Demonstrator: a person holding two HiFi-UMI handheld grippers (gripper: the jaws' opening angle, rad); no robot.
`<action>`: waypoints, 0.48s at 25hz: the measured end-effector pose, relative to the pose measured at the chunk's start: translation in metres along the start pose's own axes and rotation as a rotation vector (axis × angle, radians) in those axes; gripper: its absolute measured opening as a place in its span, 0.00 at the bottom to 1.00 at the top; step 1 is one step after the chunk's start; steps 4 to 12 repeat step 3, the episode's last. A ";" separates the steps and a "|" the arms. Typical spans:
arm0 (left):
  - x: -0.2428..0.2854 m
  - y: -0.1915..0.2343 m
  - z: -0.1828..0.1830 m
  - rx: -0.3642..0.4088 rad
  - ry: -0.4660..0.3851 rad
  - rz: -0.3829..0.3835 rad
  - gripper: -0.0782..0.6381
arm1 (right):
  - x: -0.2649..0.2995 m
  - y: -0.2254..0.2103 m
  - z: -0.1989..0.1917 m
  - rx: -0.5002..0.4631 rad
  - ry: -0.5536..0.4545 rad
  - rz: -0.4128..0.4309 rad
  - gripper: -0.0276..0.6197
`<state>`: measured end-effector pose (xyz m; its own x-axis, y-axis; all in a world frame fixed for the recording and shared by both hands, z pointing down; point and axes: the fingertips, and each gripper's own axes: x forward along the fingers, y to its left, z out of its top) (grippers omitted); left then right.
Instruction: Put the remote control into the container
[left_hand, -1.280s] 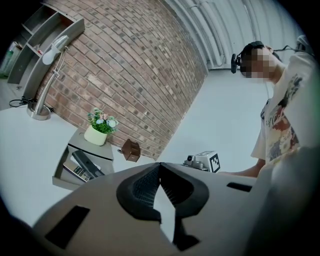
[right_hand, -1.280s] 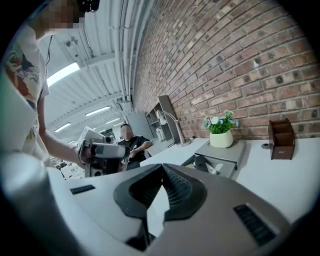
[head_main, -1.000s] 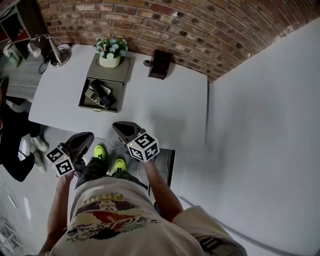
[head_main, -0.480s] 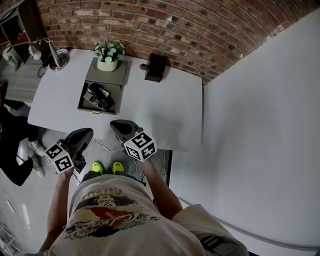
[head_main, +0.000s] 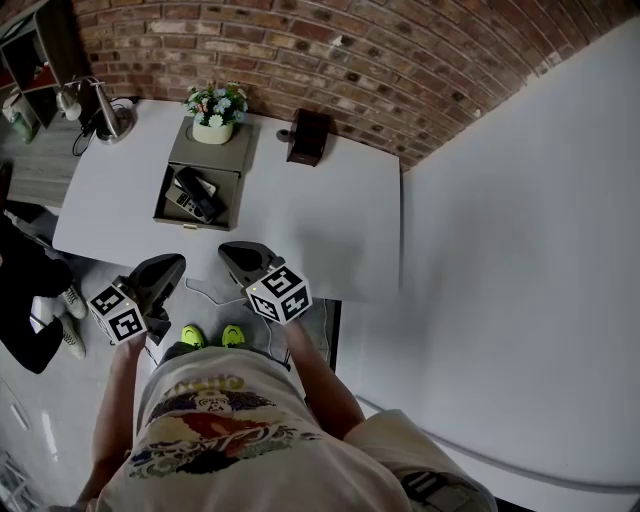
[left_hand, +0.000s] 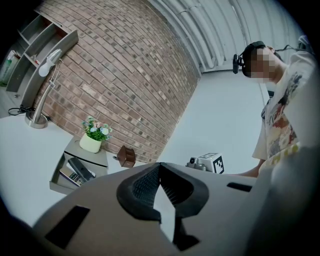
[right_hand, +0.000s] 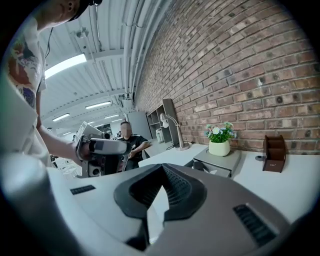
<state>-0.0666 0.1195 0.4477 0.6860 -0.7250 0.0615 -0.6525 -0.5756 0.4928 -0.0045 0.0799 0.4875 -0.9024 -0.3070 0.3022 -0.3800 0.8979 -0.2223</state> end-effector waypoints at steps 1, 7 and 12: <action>0.000 0.000 0.000 0.001 0.000 -0.001 0.12 | 0.000 0.000 0.000 0.000 0.001 -0.001 0.06; 0.001 0.001 0.002 0.002 0.000 -0.002 0.12 | 0.001 -0.001 0.000 -0.001 0.002 -0.003 0.06; 0.001 0.001 0.002 0.002 0.000 -0.002 0.12 | 0.001 -0.001 0.000 -0.001 0.002 -0.003 0.06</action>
